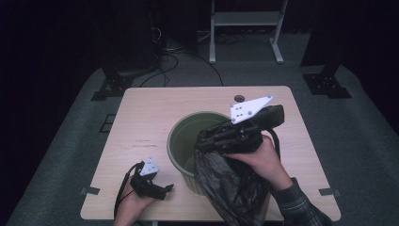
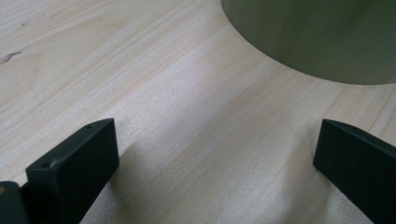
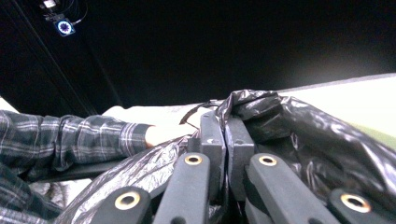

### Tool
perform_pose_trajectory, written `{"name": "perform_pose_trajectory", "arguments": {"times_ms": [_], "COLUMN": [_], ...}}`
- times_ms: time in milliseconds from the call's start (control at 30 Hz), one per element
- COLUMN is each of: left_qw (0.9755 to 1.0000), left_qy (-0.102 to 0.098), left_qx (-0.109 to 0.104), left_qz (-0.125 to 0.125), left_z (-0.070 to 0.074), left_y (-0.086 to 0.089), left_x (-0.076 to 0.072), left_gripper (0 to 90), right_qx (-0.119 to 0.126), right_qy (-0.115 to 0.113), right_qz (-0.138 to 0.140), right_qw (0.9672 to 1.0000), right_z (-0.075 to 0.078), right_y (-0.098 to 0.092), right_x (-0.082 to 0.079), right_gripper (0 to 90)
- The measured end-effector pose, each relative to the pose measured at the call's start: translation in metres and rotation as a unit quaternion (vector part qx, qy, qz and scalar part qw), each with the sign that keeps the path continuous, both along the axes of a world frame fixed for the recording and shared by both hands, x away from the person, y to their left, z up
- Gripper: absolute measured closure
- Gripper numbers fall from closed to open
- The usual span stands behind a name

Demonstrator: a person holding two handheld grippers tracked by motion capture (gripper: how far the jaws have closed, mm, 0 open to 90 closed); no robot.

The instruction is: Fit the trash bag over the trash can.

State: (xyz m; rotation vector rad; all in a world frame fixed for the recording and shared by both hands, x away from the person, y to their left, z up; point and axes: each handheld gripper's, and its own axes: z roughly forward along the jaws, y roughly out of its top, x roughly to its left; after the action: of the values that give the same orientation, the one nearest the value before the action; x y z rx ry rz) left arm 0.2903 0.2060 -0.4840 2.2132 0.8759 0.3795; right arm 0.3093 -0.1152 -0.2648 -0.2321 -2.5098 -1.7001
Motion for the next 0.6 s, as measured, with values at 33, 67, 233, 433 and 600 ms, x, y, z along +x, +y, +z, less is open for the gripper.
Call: {"name": "perform_pose_trajectory", "arguments": {"times_ms": [33, 67, 233, 433, 600], "left_qw": [1.0, 1.0, 1.0, 1.0, 1.0], "left_qy": [0.0, 0.0, 0.0, 0.0, 0.0], "left_qx": [0.0, 0.0, -0.001, -0.001, 0.0], "left_qz": [0.0, 0.0, 0.001, -0.001, -0.002], "left_z": [0.0, 0.0, 0.0, 0.0, 0.0], "left_y": [0.0, 0.0, 0.0, 0.0, 0.0], "left_x": [0.0, 0.0, 0.0, 0.0, 0.0], "left_gripper": [0.0, 0.0, 0.0, 0.0, 0.0], "right_qx": [-0.003, -0.004, -0.011, -0.015, -0.025], "right_qy": [0.002, 0.004, 0.014, 0.024, 0.033], "right_qz": [-0.002, -0.001, 0.001, 0.005, 0.005], "right_qw": [1.0, 1.0, 0.9998, 0.9996, 0.9991], "right_z": [0.0, -0.001, -0.003, -0.002, -0.004], "right_y": [0.005, 0.01, 0.033, 0.056, 0.071], "right_x": [0.002, 0.003, 0.008, 0.011, 0.012], "right_gripper": [88.6, 88.6, 88.5, 88.5, 87.5]}}
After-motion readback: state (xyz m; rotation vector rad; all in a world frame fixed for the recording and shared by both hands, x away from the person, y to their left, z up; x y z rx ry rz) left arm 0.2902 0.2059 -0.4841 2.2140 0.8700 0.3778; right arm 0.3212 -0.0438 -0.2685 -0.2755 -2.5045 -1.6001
